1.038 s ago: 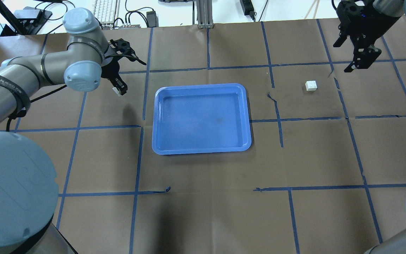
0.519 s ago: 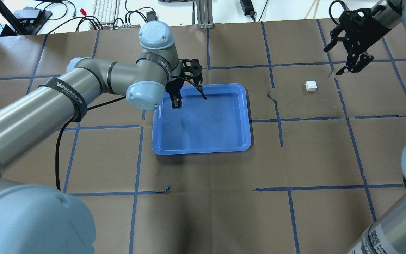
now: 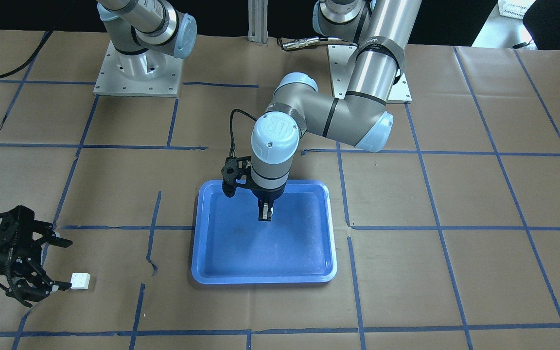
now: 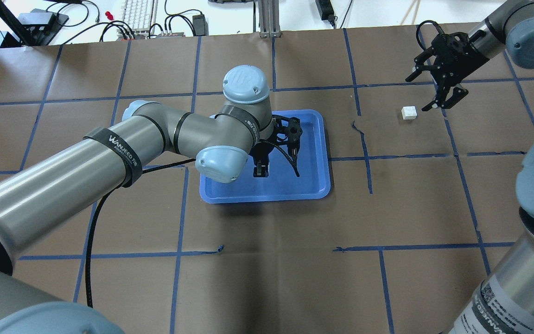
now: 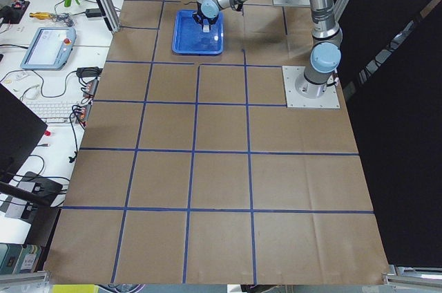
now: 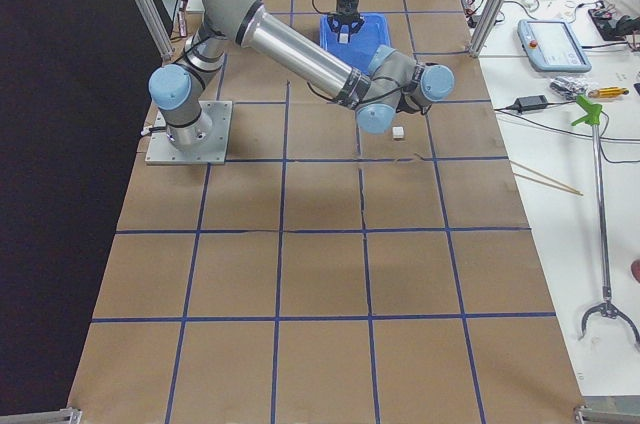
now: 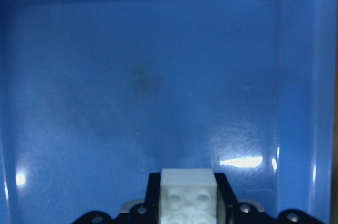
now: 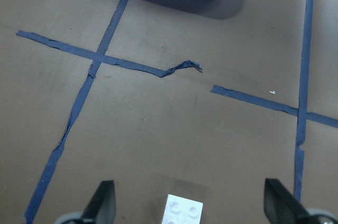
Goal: Assemble white blocks and place on blue tray
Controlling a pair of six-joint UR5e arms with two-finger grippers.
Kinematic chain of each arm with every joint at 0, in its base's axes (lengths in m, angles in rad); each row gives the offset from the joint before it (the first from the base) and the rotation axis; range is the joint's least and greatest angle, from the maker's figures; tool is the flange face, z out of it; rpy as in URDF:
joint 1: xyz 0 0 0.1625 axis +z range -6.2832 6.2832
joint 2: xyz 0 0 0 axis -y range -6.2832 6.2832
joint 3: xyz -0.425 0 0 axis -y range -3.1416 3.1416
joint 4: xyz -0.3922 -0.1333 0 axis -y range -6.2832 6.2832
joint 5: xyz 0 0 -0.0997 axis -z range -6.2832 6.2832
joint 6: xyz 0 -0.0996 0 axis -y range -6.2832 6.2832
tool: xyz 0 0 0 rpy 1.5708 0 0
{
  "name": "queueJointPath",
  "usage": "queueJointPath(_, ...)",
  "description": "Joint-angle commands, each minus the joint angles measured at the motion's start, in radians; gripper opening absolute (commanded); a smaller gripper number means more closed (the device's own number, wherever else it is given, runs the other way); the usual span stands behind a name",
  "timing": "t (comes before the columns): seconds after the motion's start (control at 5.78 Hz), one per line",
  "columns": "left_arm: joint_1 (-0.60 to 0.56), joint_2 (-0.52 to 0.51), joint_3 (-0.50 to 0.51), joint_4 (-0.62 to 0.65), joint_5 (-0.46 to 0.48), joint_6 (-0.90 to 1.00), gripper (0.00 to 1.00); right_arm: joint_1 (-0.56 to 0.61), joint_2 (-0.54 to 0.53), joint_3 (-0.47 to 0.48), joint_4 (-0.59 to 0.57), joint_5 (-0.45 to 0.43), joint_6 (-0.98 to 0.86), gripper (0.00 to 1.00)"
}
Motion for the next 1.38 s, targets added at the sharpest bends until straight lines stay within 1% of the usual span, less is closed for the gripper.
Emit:
queueJointPath(0.0,0.000,-0.023,-0.008,0.048,0.020,0.000,0.12,-0.026,0.047,0.000,-0.048,0.004,0.090,1.00)
queueJointPath(0.17,0.018,-0.033,-0.007,0.074,0.036,-0.007,0.13,-0.044,0.082,-0.010,-0.073,0.006,0.102,1.00)
queueJointPath(0.35,0.027,-0.034,-0.005,0.083,0.041,-0.010,0.18,-0.044,0.102,-0.007,-0.076,0.031,0.110,1.00)
queueJointPath(0.52,0.031,-0.039,-0.008,0.083,0.055,-0.025,0.20,-0.044,0.113,0.001,-0.077,0.050,0.110,1.00)
queueJointPath(0.69,0.031,-0.043,-0.010,0.083,0.056,-0.043,0.25,-0.044,0.126,0.003,-0.075,0.050,0.112,1.00)
queueJointPath(0.87,0.031,-0.054,-0.013,0.083,0.055,-0.043,0.26,-0.044,0.127,0.000,-0.075,0.052,0.112,0.86)
queueJointPath(1.04,0.031,-0.057,-0.008,0.085,0.056,-0.045,0.43,-0.044,0.127,-0.002,-0.075,0.050,0.109,0.69)
queueJointPath(1.21,0.031,-0.057,-0.010,0.085,0.053,-0.046,0.74,-0.044,0.127,-0.003,-0.075,0.044,0.106,0.56)
